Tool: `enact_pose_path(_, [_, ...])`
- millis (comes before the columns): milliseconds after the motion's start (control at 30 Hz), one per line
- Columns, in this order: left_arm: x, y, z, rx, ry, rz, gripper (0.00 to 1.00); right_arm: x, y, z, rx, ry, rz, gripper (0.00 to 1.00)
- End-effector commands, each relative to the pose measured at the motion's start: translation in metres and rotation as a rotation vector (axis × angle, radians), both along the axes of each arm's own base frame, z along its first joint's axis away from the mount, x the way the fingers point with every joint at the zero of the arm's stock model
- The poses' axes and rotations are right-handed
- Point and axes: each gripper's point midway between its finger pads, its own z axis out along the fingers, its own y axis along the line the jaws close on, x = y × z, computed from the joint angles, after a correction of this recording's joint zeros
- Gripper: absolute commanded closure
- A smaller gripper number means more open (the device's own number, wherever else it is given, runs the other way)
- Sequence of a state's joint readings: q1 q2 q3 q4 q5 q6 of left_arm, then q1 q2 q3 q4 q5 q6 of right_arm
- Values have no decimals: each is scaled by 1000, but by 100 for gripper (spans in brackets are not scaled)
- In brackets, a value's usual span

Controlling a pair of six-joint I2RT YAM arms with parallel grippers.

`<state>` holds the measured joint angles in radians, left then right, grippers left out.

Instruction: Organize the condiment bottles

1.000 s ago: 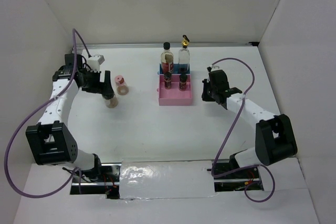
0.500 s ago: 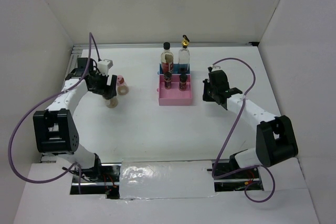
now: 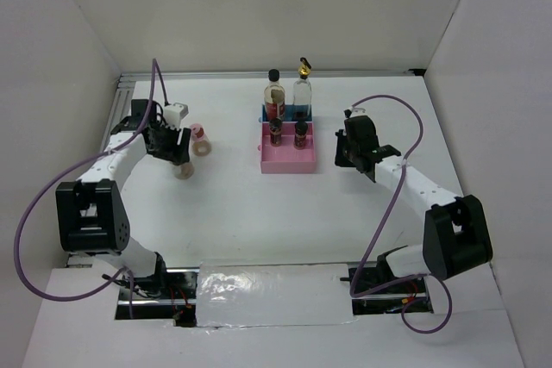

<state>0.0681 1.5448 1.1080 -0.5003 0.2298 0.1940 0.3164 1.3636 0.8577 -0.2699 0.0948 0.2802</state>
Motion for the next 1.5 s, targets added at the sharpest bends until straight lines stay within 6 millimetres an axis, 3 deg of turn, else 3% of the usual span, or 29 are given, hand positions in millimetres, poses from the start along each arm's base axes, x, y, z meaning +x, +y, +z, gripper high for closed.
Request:
enact_pose_path(0, [-2, -7, 40, -5, -68, -41, 100, -1, -3, 11, 2, -32, -20, 85])
enact_pose_path(67, [-4, -12, 55, -11, -72, -60, 100, -1, -3, 11, 0, -33, -20, 85])
enact_pose_path(100, [0, -24, 75, -29, -107, -101, 100, -1, -4, 11, 2, -34, -20, 85])
enact_pose_path(167, [-7, -35, 91, -49, -95, -148, 100, 0, -3, 11, 10, -31, -18, 85])
enact_pose_path(200, [-8, -49, 101, -63, -102, -189, 100, 0, -3, 9, 15, -27, -18, 85])
enact_pose_path(233, [-4, -68, 123, -87, -139, -244, 100, 1, -5, 9, 22, -25, -24, 85])
enact_pose_path(267, [-11, -79, 128, -107, -116, -280, 100, 2, -4, 9, 34, -23, -25, 85])
enact_pose_path(300, [-9, -99, 151, -118, -160, -335, 100, 2, -5, 6, 41, -12, -35, 85])
enact_pose_path(367, [-11, -127, 159, -152, -139, -412, 100, 4, -9, 4, 48, -1, -47, 85])
enact_pose_path(400, [-14, -152, 177, -162, -176, -487, 100, 6, -8, 4, 50, -1, -45, 85])
enact_pose_path(567, [-8, -232, 174, -186, -167, -674, 100, 5, -12, 6, 45, -6, -57, 85])
enact_pose_path(600, [-10, -252, 186, -199, -197, -717, 100, 4, -12, 6, 44, -7, -58, 85])
enact_pose_path(633, [-5, -266, 173, -205, -166, -732, 100, 2, -14, 5, 41, -1, -63, 85])
enact_pose_path(700, [-2, -299, 171, -219, -173, -786, 100, -1, -17, 5, 35, 0, -68, 85])
enact_pose_path(800, [4, -328, 158, -194, -189, -824, 100, -7, -23, 4, 25, 4, -83, 85])
enact_pose_path(967, [20, -354, 146, -160, -246, -830, 100, -14, -30, 3, 18, 1, -99, 85])
enact_pose_path(1467, [38, -367, 104, -135, -214, -788, 100, -10, -38, 2, 11, 2, -109, 85])
